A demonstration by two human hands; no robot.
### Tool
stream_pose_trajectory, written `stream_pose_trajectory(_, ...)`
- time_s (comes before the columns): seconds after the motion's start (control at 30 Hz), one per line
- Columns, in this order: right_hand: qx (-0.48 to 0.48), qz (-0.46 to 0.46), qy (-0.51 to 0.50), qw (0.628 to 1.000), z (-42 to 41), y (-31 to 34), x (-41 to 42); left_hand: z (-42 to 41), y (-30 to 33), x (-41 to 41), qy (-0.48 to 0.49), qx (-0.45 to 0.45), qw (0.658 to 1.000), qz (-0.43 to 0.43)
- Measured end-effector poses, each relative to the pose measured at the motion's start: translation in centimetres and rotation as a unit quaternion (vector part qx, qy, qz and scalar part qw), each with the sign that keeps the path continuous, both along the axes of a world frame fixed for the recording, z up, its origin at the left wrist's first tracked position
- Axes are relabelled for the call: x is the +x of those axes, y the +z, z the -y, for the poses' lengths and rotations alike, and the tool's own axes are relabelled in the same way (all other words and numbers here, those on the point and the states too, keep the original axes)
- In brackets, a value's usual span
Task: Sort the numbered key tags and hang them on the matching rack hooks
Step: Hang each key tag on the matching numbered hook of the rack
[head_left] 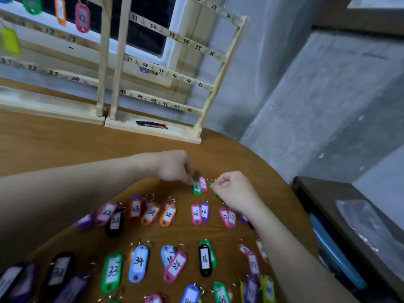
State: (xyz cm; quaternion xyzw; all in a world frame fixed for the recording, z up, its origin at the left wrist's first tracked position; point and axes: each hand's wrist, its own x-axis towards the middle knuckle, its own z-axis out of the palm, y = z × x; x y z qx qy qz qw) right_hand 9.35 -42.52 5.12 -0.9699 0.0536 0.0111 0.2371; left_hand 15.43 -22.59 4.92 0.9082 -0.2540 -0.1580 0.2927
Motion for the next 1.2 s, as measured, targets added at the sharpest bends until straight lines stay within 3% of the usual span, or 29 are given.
stream_pose_trajectory(0.17, -0.033, -0.022, 0.013, 0.999, -0.9, -0.2, 2.4, 3.2, -1.4, 0.9, 0.051, 0.021, 0.998, -0.017)
stream_pose_trajectory(0.53, -0.084, -0.06, 0.004, 0.995, -1.8, -1.4, 4.9, 1.5, -2.2, 1.6, 0.088, 0.032, 0.994, 0.063)
stream_pose_trajectory(0.63, -0.045, -0.081, 0.04, 0.995, -2.5, -0.8, 4.6, 0.2, -1.8, 1.5, 0.098, 0.036, 0.993, 0.06)
stream_pose_trajectory(0.87, 0.054, -0.029, 0.129, 0.99, -4.5, 0.7, 2.7, -4.2, 0.8, -0.9, 0.117, -0.021, 0.99, 0.072)
stream_pose_trajectory(1.0, 0.174, -0.044, 0.124, 0.976, -6.2, 2.0, 1.0, -7.2, 3.5, -3.1, 0.142, -0.02, 0.984, 0.103)
stream_pose_trajectory(1.2, 0.232, -0.048, 0.138, 0.962, -9.8, 4.0, -3.1, -11.4, 7.7, -8.2, 0.189, -0.033, 0.971, 0.145)
